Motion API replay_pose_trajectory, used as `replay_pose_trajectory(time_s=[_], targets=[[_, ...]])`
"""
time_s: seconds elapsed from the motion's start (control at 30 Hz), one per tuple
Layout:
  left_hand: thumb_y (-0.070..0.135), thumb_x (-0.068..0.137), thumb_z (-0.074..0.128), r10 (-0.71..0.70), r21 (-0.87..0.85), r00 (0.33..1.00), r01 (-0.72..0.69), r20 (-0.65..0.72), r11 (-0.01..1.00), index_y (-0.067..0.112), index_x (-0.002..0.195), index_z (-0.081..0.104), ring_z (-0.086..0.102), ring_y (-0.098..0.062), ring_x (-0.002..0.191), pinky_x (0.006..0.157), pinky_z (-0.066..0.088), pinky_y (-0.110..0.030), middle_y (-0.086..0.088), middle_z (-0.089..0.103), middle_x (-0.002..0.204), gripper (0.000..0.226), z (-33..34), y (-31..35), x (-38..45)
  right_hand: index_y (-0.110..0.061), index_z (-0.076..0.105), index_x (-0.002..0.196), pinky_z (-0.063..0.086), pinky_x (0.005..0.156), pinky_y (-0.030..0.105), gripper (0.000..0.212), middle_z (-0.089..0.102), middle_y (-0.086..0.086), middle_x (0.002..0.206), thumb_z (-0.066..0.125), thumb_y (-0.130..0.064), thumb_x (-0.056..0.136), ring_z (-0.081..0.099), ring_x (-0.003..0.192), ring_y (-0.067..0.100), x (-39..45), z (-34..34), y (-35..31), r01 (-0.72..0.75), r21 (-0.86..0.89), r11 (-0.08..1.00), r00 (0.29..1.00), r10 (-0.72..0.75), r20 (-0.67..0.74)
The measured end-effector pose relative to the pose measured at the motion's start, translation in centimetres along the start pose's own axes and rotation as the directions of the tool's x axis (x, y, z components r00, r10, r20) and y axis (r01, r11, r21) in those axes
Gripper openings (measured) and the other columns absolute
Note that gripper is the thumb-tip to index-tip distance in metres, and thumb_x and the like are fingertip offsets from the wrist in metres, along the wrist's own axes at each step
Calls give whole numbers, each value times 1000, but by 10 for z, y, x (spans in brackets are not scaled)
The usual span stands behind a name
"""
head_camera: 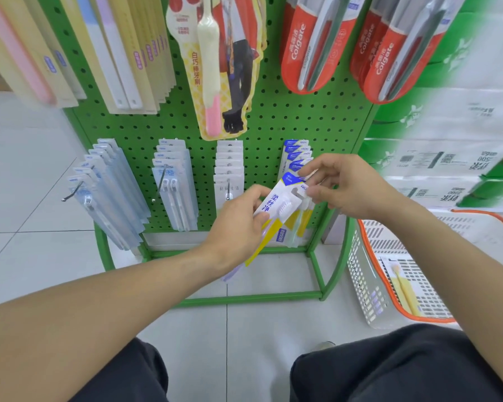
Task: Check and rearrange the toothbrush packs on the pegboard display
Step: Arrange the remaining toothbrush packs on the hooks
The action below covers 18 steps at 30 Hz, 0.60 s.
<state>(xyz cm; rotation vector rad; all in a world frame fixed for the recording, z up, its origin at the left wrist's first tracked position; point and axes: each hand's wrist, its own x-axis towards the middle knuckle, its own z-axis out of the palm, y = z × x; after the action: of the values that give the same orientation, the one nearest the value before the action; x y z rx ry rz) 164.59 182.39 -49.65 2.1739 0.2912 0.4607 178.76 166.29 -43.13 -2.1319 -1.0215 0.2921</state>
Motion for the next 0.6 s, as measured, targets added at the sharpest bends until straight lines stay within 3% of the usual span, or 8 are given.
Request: replay_pose_trajectory(time_s=[0.13, 0.27, 0.5, 0.6], targets=[[7, 98, 54, 37, 92, 999, -35, -20, 995, 24, 120, 57, 63, -24, 87, 77, 52, -41, 0, 71, 95, 28, 9, 6, 10, -15, 73, 97, 52, 64, 20, 14, 72, -1, 83, 72, -3, 89, 68, 68, 17, 4, -2, 8, -8, -80, 997, 992, -2, -123], [7, 99, 51, 32, 160, 999, -35, 23, 986, 21, 122, 56, 57, -24, 84, 69, 46, -37, -2, 67, 94, 27, 18, 6, 15, -28, 69, 86, 47, 66, 18, 22, 69, -11, 78, 76, -8, 87, 65, 70, 14, 4, -4, 16, -24, -184, 983, 995, 6, -99], [4, 97, 53, 28, 206, 997, -42, 70, 978, 18, 121, 56, 58, -27, 85, 67, 45, -37, -6, 69, 98, 28, 33, 4, 21, -29, 66, 81, 46, 65, 16, 22, 65, -14, 73, 76, -10, 87, 62, 68, 11, 0, -9, 25, -55, -251, 966, 997, 39, -66], [5, 96, 54, 17, 238, 994, -42, 106, 970, 14, 121, 56, 55, -33, 83, 65, 40, -37, -9, 68, 96, 28, 39, 4, 21, -24, 70, 83, 38, 57, 4, 13, 62, -19, 69, 71, -13, 90, 57, 60, 1, 1, -10, 27, -61, -227, 972, 989, 27, -146]])
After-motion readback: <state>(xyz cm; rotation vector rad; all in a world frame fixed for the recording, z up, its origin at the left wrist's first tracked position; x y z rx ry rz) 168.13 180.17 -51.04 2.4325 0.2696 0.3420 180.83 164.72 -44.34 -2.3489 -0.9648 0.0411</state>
